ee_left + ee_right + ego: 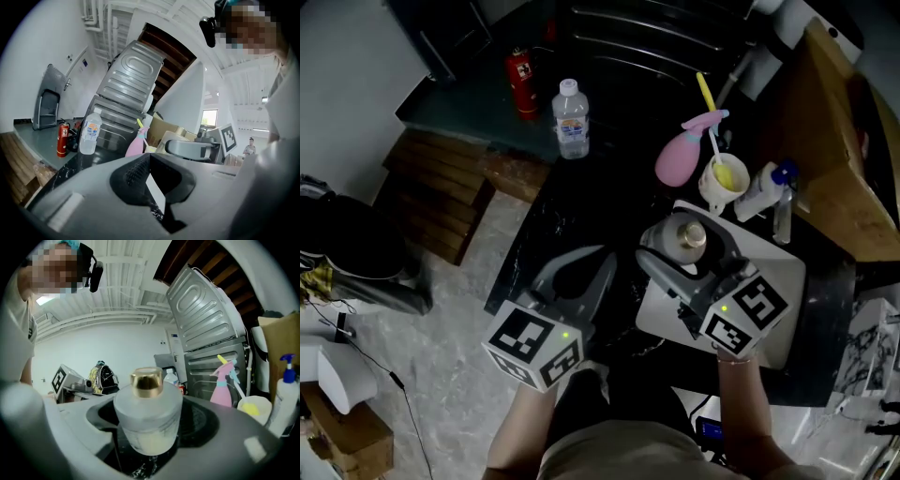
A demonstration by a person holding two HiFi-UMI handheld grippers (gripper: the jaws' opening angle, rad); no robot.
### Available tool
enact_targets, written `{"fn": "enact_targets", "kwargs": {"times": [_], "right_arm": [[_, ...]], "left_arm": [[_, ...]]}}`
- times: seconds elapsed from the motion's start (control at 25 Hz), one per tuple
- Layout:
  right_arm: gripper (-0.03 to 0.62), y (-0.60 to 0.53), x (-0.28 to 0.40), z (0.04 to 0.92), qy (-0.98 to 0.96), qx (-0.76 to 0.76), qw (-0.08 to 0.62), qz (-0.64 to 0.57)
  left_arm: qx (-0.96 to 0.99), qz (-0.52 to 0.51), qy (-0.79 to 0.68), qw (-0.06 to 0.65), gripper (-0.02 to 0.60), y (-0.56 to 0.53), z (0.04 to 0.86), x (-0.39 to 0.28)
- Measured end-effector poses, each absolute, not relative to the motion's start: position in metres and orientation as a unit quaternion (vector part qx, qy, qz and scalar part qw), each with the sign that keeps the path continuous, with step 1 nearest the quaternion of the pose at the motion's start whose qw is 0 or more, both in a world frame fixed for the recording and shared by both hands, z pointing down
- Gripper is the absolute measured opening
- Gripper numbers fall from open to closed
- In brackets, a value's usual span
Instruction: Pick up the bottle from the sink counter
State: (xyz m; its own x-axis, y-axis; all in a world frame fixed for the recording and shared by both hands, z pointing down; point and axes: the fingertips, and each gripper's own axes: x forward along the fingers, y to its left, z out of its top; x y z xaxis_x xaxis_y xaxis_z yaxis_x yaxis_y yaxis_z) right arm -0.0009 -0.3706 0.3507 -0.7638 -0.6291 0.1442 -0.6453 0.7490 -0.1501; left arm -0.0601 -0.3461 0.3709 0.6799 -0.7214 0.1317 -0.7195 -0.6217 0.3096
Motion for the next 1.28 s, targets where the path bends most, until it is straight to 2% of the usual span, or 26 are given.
{"fn": "enact_targets", "kwargs": {"times": [0.68,1.0,1.28], "right_arm": [[0.342,-0.272,0.009,0.309,-0.910,0.407,-0.019,0.076],[0.342,-0.242,0.016,0.304,-0.912,0.405,-0.007,0.066],[0.342,-0.244,0.020,0.294,-0.910,0.410,-0.027,0.053]], "left_arm": [[0.923,-0.012,-0.358,0.137,0.006,-0.267,0.341,-0.050],[0.930,-0.013,-0.343,0.135,0.006,-0.248,0.333,-0.045],[0.934,-0.033,-0.337,0.116,0.006,-0.254,0.313,-0.034]]}}
